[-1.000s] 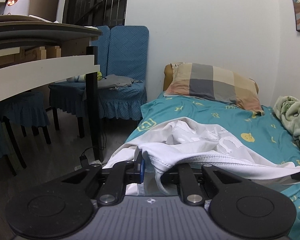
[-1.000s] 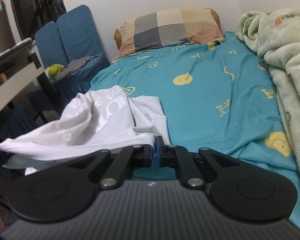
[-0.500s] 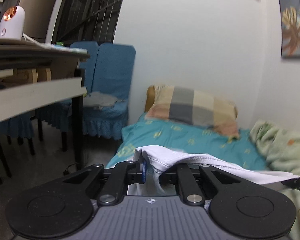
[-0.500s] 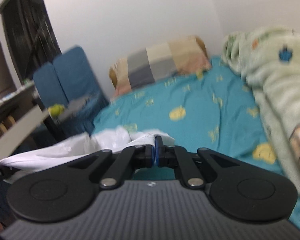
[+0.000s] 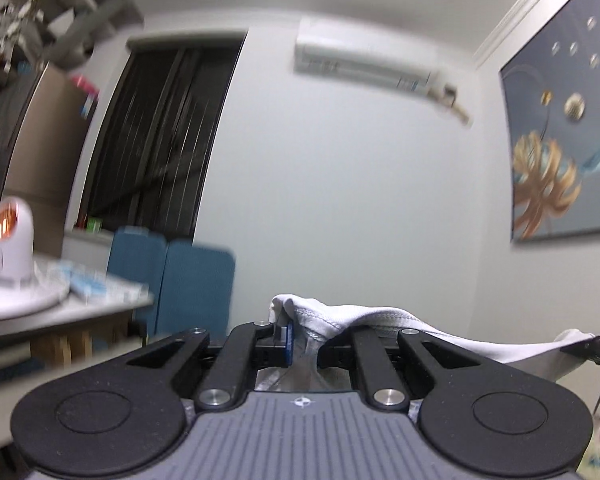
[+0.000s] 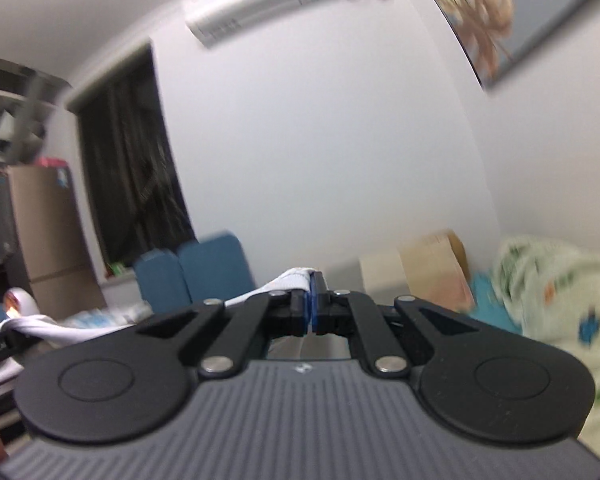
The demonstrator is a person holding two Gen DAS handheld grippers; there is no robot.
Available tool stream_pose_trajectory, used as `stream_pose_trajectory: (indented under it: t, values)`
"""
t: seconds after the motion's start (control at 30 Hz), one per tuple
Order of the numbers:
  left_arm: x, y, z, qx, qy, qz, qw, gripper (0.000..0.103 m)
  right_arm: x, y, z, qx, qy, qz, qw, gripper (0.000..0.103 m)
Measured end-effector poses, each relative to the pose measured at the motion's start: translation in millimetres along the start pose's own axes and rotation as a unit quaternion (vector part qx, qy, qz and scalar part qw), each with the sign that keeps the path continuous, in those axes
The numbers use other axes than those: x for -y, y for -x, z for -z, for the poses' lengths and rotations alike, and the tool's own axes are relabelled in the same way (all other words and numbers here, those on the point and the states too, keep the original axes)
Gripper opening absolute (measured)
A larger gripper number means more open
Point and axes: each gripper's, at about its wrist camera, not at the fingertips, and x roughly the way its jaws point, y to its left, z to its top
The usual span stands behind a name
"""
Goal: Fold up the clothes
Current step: 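Raise the held shirt high and shake it out with both grippers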
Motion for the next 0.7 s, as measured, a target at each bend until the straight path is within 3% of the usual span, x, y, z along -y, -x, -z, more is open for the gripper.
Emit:
stream_pose_trajectory:
  t: [0.23, 0.4, 0.53, 0.7]
  values:
    - [28, 62, -112, 0.053, -0.017, 0.027, 0.9981, 0.01, -37, 65, -110, 0.062, 0.039, -0.032, 0.997, 0.004]
    - [55, 118, -166, 0.072, -0.033, 0.047, 0.9958, 0.01, -50, 120, -160, 0.097, 0.059, -0.043, 0.993, 0.004]
    - [67, 147, -197, 0.074, -0.019, 0.067, 0.9948, 0.01, -55, 154, -187, 0.116, 0.069, -0.048, 0.99, 0.004]
    - [76, 140, -201, 0.057, -0.02, 0.069, 0.9958, 0.01, -50, 149, -194, 0.104, 0.083, -0.035, 0.99, 0.004]
